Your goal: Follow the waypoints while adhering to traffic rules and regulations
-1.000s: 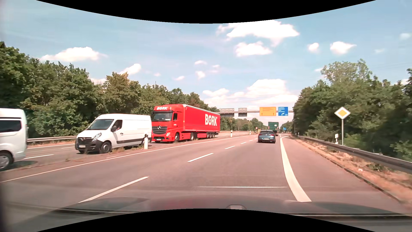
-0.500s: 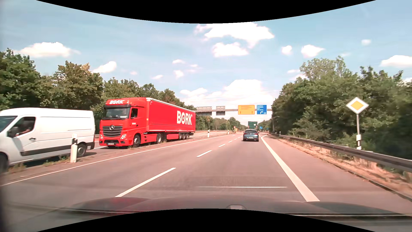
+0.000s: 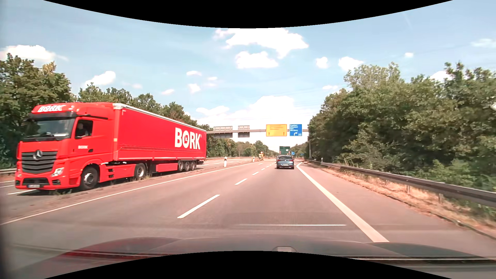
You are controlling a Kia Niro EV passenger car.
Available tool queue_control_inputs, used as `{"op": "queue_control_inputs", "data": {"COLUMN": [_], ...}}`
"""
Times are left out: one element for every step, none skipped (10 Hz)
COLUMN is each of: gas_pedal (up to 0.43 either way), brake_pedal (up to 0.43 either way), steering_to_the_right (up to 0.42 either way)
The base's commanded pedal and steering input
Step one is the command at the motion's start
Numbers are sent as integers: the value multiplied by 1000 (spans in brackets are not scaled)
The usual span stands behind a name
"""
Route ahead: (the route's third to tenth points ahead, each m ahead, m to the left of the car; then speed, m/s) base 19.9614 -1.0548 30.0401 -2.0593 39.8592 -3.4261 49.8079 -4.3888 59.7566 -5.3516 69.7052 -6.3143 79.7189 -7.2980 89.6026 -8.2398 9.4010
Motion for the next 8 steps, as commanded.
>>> {"op": "queue_control_inputs", "data": {"gas_pedal": [240, 240, 240, 240, 240, 240, 240, 240], "brake_pedal": [0, 0, 0, 0, 0, 0, 0, 0], "steering_to_the_right": [62, 53, 44, 34, 27, 20, 14, 10]}}
